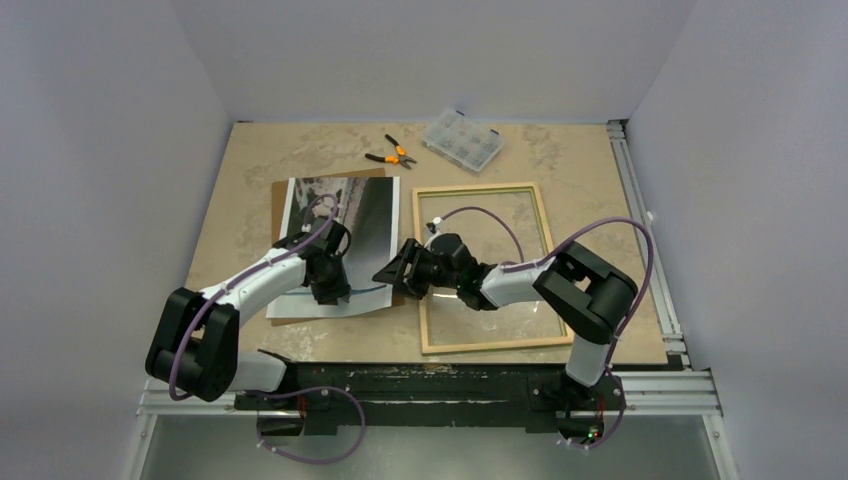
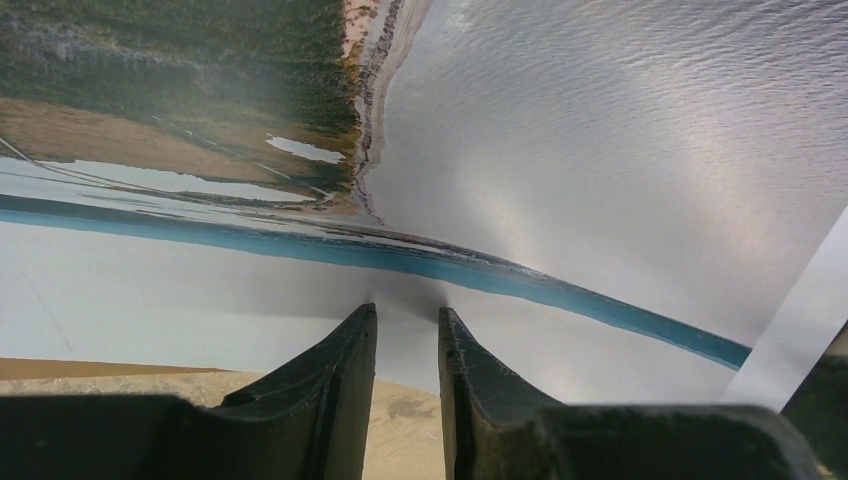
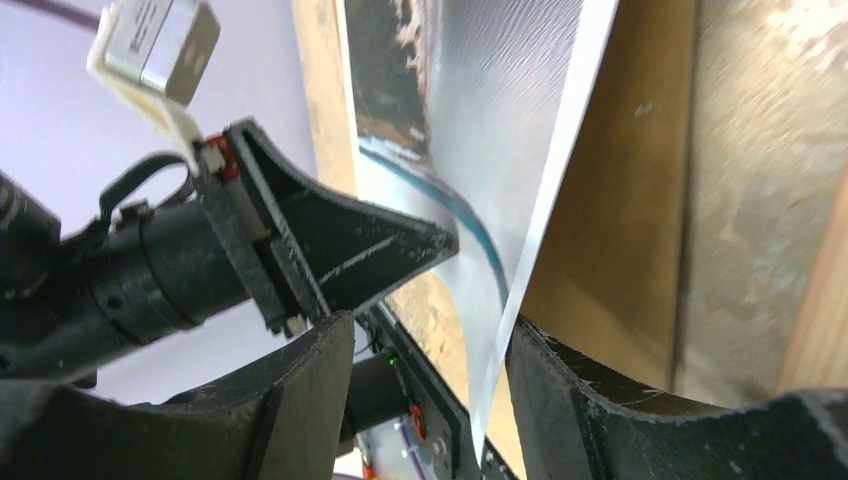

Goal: Put the photo into the frame
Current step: Pick up the photo at the center of the board.

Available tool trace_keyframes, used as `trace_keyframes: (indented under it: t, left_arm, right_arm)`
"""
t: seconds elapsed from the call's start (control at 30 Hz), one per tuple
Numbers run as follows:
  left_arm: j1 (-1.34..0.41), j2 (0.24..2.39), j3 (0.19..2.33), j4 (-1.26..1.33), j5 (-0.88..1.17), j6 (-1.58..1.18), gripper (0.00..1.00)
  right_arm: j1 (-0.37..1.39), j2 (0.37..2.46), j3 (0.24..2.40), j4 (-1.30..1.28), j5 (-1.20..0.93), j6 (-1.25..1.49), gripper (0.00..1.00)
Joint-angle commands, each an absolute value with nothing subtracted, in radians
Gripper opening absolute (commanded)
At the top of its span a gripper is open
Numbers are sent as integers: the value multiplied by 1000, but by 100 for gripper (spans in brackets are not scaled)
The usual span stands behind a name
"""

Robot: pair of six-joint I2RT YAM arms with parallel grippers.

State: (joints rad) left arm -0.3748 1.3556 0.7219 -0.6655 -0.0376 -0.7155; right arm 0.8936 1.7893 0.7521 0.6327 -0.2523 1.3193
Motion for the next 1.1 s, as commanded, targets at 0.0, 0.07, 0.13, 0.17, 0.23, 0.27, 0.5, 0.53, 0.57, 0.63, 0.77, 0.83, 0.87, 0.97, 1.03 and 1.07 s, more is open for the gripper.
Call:
trace_keyframes:
  t: [0.0,0.07,0.13,0.17,0.23,0.27,0.5,0.53,0.57,0.63,0.77,0.83,0.87,0.97,1.03,1.07]
  left_arm:
    - [-371,1369,729,-658,-41,-699,27]
    - [-372,1366,727,-652,-35,-698,27]
    - [-371,1359,726,-648,-30,-695,27]
    - [-371,1350,724,-647,-28,-693,28]
    - [-371,1330,723,-643,-23,-691,29]
    - [-372,1314,721,-639,-16,-689,31]
    - [-371,1075,713,-613,72,-692,58]
    - [-371,1030,717,-614,85,-694,61]
    - [-371,991,721,-615,97,-697,66]
    - [-372,913,730,-606,127,-703,75]
    - [-373,812,753,-589,178,-720,87]
    - [-373,794,767,-582,204,-730,88]
    - [-374,792,773,-577,217,-735,88]
    - [-375,795,782,-557,253,-750,89]
    - [-377,804,780,-545,262,-757,89]
    - [-381,809,777,-540,264,-761,89]
  right_arm:
    - [861,1840,815,582,-241,1273,55]
    - [854,1861,835,579,-254,1268,51]
    - [853,1877,862,559,-263,1255,43]
    - [853,1884,879,541,-264,1245,36]
    - [852,1896,905,512,-278,1229,22]
    - [853,1898,914,501,-281,1222,14]
    - [832,1740,953,276,-246,1076,0]
    - [824,1695,967,189,-229,1043,0]
    - [815,1647,984,112,-209,1004,0]
    - [790,1539,1038,-60,-156,927,0]
    - [722,1313,1179,-429,40,764,0]
    - [702,1233,1280,-608,155,690,0]
    - [699,1203,1334,-680,206,655,0]
    - [696,1165,1493,-877,339,579,0]
    - [696,1159,1582,-979,408,551,0]
    - [697,1157,1617,-1018,444,532,0]
